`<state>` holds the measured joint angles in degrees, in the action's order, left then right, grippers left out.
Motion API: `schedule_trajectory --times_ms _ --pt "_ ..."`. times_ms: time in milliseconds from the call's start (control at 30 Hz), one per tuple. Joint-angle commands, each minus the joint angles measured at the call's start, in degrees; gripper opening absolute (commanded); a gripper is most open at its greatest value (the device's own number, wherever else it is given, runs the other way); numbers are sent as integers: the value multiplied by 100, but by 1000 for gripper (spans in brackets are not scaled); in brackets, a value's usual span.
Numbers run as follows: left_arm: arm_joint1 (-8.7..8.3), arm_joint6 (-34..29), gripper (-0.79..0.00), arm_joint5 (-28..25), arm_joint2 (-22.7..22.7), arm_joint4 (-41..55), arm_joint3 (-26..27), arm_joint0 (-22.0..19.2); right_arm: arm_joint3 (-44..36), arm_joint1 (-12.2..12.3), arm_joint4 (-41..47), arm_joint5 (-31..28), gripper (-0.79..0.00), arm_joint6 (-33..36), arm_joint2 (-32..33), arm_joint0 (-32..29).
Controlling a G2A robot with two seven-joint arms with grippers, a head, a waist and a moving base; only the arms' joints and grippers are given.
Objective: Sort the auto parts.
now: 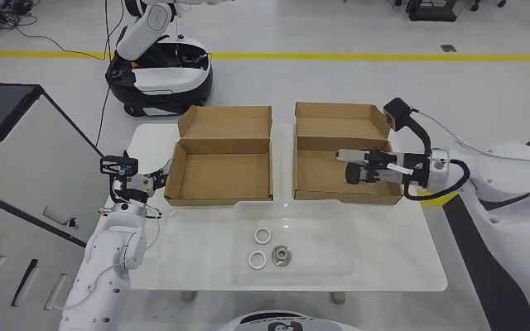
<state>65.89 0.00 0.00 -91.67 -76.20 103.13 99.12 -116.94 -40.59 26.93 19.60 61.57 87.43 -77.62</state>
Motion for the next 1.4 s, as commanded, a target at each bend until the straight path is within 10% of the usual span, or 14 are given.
schedule_trajectory --times_ms 0,600,1367 --pt "0 0 0 0 0 0 0 0 33 14 281 -261 0 197 394 -330" --pt "0 0 0 0 0 0 0 0 -16 -116 1821 -1717 0 1134 2984 -2346" --pt "-8 -53 0 -72 24 -149 64 -15 -63 -162 2060 -1831 0 1100 3123 -2495"
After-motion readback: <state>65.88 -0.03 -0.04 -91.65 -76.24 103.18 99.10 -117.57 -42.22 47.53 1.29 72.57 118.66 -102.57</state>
